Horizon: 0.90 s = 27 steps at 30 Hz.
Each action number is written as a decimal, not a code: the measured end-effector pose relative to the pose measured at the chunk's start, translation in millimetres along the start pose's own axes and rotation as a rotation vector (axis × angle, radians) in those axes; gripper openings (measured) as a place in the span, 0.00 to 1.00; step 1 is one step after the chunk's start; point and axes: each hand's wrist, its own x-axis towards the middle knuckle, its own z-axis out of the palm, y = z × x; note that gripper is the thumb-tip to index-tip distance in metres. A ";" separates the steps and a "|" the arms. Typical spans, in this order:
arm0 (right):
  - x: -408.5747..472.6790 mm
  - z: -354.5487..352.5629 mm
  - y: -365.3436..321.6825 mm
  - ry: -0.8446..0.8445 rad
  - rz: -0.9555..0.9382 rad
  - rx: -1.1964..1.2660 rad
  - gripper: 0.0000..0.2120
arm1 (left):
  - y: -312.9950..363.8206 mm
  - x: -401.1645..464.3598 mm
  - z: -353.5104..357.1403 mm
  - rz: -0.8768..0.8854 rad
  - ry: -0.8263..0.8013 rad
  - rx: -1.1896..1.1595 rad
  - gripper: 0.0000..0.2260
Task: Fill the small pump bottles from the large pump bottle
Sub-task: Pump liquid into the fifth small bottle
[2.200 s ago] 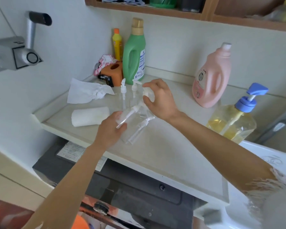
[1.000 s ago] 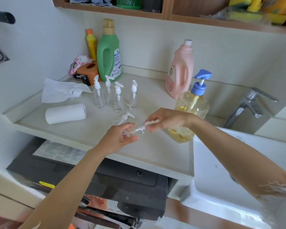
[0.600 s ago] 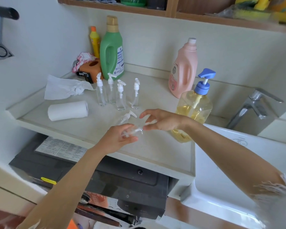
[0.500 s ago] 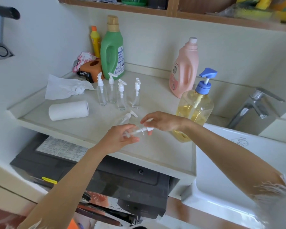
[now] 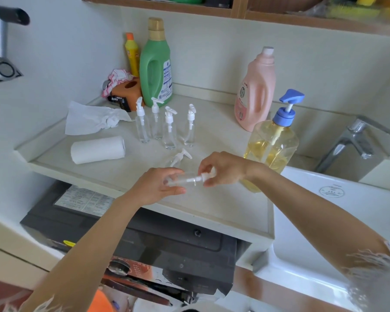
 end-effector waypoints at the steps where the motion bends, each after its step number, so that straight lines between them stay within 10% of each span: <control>1: 0.0 -0.1 -0.1 -0.020 0.009 -0.025 0.13 | -0.8 -0.6 -0.6 -0.004 0.004 -0.003 0.25; 5: 4.9 4.2 0.1 -0.151 0.081 -0.026 0.22 | -0.7 -2.6 -2.8 0.003 -0.042 0.025 0.27; 12: 0.6 4.7 6.5 0.227 0.038 -0.392 0.14 | -14.4 -6.0 -12.4 -0.058 0.057 0.060 0.24; 17: -4.4 19.6 30.9 -0.025 0.310 -0.251 0.22 | -26.8 -16.4 -29.9 -0.097 0.188 0.093 0.22; 27: 0.7 29.1 23.0 0.096 0.346 -0.166 0.19 | 29.8 -10.7 -9.8 0.042 0.253 -0.325 0.17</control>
